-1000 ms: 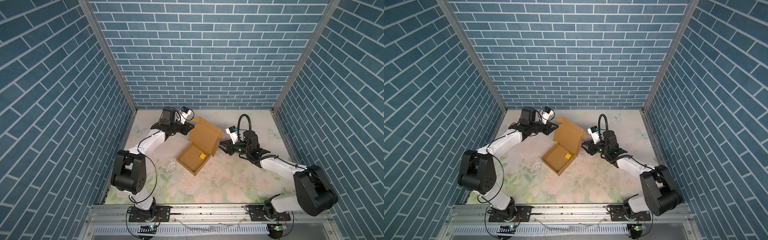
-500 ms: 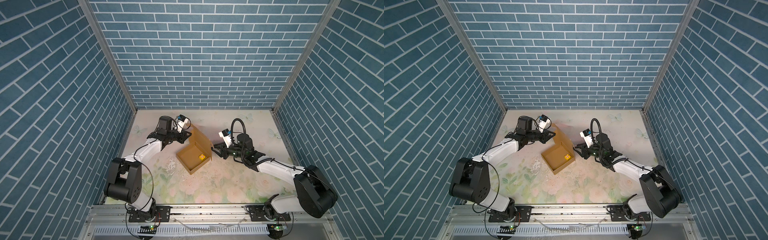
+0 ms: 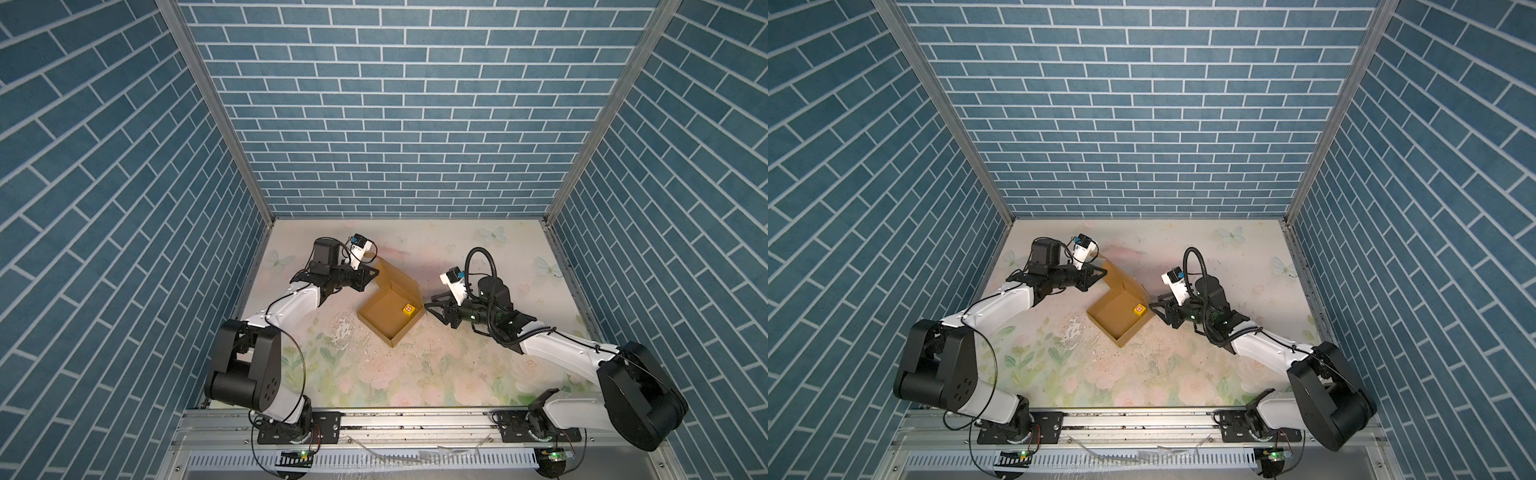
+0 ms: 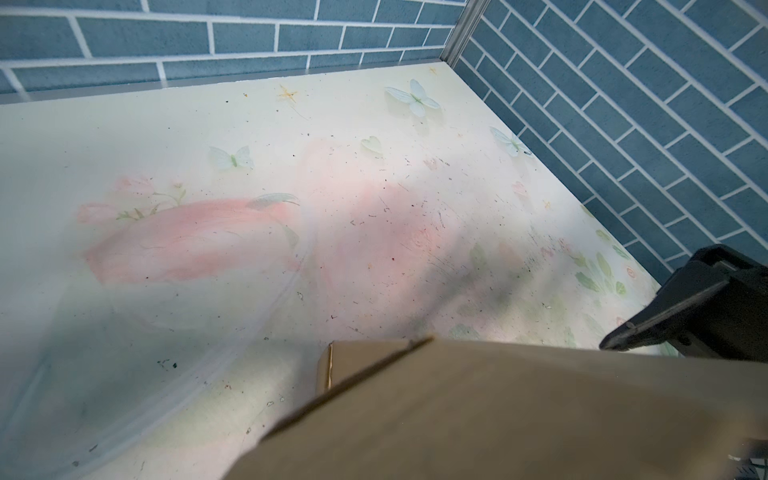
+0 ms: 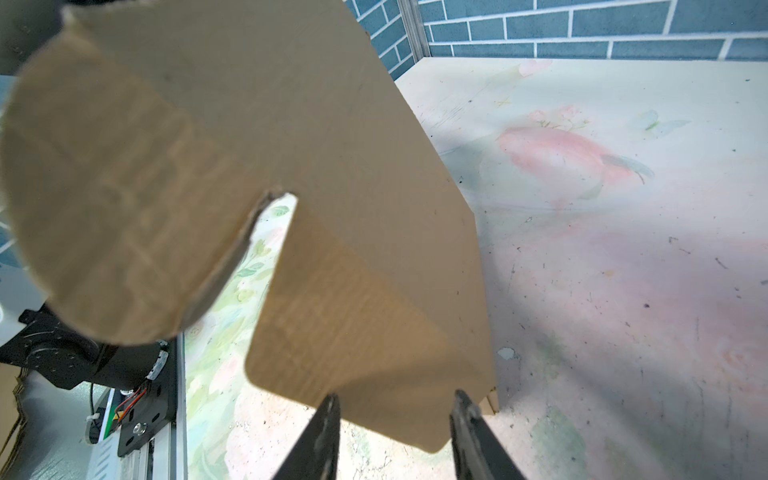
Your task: Fold the paper box
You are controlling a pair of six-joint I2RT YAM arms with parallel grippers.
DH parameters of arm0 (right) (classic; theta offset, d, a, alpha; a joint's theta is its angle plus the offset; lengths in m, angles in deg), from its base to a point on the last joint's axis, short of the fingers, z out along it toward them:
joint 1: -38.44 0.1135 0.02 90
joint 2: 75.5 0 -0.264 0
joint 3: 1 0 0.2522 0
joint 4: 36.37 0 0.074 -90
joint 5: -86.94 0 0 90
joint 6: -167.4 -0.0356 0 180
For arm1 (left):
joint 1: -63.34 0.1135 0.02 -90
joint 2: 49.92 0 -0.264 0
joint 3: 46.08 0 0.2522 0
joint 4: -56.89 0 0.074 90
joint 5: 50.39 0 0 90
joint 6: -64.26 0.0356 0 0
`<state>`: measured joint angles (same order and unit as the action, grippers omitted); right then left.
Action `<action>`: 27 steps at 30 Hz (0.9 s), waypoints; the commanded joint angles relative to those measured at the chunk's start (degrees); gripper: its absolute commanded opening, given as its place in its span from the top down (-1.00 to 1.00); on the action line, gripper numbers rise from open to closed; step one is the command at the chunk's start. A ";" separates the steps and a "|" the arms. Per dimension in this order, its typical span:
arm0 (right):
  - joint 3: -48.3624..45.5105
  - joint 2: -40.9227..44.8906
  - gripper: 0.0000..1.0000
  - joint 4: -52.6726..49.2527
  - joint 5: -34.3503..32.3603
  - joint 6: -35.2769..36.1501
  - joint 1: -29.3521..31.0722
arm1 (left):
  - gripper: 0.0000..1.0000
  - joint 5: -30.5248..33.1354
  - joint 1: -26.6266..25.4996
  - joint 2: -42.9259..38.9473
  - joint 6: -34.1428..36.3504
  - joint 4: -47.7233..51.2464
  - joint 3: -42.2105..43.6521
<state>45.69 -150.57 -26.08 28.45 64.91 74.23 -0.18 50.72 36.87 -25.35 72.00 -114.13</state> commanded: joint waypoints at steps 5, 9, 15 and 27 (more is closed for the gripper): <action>0.43 0.29 0.08 -0.63 3.70 5.73 0.24 | 0.82 -1.24 0.24 -0.35 -3.67 1.89 -2.47; 0.51 0.01 0.07 -1.19 3.53 6.80 0.25 | 0.82 -1.25 0.12 -0.41 -4.93 5.63 -5.57; 0.70 -1.50 0.07 -0.33 2.94 7.26 0.26 | 0.83 -0.99 -0.44 0.29 -4.96 8.06 -7.90; -1.00 4.43 0.14 -3.20 6.46 6.94 -7.42 | 0.82 -0.38 -0.74 1.46 -4.17 6.11 -6.90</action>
<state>45.64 -149.10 -28.50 32.30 69.98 68.87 -0.31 50.24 37.59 -29.79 78.58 -121.06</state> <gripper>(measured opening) 0.431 0.088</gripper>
